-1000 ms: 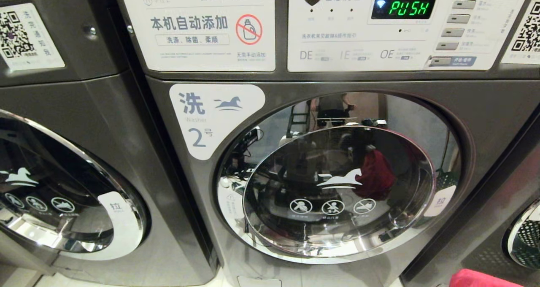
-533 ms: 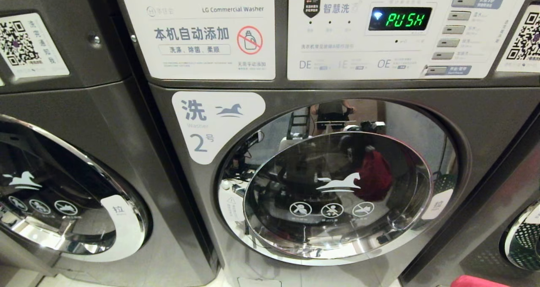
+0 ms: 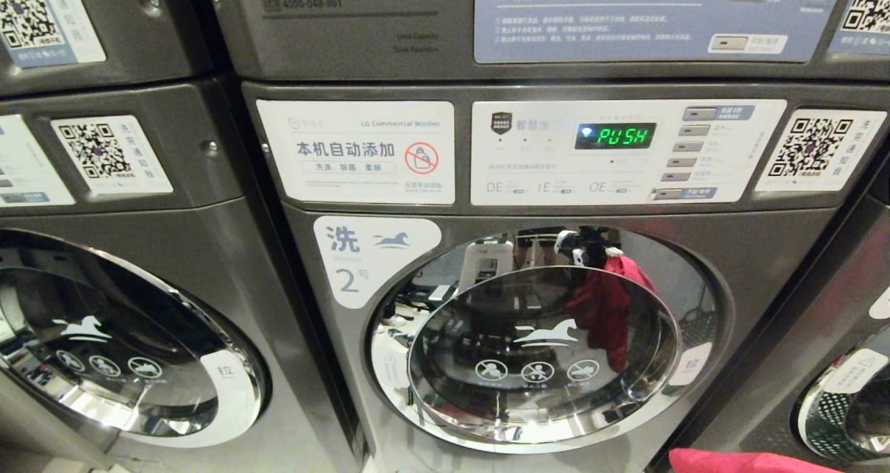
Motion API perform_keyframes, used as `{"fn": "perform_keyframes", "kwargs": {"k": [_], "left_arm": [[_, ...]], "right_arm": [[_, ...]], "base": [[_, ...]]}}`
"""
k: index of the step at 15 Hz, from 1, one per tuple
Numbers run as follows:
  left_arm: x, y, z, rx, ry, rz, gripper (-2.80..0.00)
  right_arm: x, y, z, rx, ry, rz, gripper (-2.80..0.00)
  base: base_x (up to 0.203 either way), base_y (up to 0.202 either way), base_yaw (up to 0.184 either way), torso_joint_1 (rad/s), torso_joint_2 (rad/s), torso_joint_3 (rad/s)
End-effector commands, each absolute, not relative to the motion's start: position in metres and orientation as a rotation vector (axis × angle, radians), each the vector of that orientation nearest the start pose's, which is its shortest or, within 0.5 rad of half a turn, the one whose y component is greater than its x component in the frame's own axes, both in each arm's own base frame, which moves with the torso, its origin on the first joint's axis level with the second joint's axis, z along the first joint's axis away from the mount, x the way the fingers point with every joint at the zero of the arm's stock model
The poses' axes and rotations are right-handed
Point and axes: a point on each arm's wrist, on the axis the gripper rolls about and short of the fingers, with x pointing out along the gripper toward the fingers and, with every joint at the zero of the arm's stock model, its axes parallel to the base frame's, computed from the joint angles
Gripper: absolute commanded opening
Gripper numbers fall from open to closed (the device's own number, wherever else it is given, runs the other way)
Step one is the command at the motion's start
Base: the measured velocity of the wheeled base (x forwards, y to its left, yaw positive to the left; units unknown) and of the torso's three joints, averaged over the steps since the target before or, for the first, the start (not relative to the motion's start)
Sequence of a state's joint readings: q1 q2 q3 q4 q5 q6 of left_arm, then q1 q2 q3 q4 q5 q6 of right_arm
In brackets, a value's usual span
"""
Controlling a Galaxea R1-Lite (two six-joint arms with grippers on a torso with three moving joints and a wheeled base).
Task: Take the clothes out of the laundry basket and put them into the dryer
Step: Put the clothes in the dryer
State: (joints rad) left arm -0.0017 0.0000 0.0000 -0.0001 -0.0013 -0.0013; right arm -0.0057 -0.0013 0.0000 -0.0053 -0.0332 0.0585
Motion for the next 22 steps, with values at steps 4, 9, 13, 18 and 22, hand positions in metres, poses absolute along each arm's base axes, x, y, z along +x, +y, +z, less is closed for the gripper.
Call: {"fn": "perform_keyframes", "kwargs": {"k": [4, 9, 13, 18, 22], "left_arm": [[-0.0229, 0.0, 0.0754, -0.002, -0.002, -0.003, -2.8], [-0.0229, 0.0, 0.0754, -0.002, -0.002, -0.003, -2.8], [-0.0229, 0.0, 0.0754, -0.002, -0.002, -0.003, -2.8], [-0.0229, 0.0, 0.0754, -0.002, -0.002, -0.003, -2.8], [-0.0229, 0.0, 0.0754, -0.002, -0.002, -0.003, -2.8]], "right_arm": [[-0.0228, -0.0006, 0.0761, 0.06, -0.007, -0.04, -2.8], [-0.0228, -0.0006, 0.0761, 0.06, -0.007, -0.04, -2.8], [-0.0228, -0.0006, 0.0761, 0.06, -0.007, -0.04, -2.8], [-0.0228, -0.0006, 0.0761, 0.06, -0.007, -0.04, -2.8], [-0.0228, -0.0007, 0.0761, 0.06, -0.007, -0.039, -2.8]], "base": [[0.0, 0.0, 0.0, 0.285, -0.47, -0.254], [0.0, 0.0, 0.0, 0.248, -0.48, -0.257], [0.0, 0.0, 0.0, 0.246, -0.51, -0.272], [0.0, 0.0, 0.0, 0.261, -0.54, -0.276], [0.0, 0.0, 0.0, 0.281, -0.57, -0.293]]}}
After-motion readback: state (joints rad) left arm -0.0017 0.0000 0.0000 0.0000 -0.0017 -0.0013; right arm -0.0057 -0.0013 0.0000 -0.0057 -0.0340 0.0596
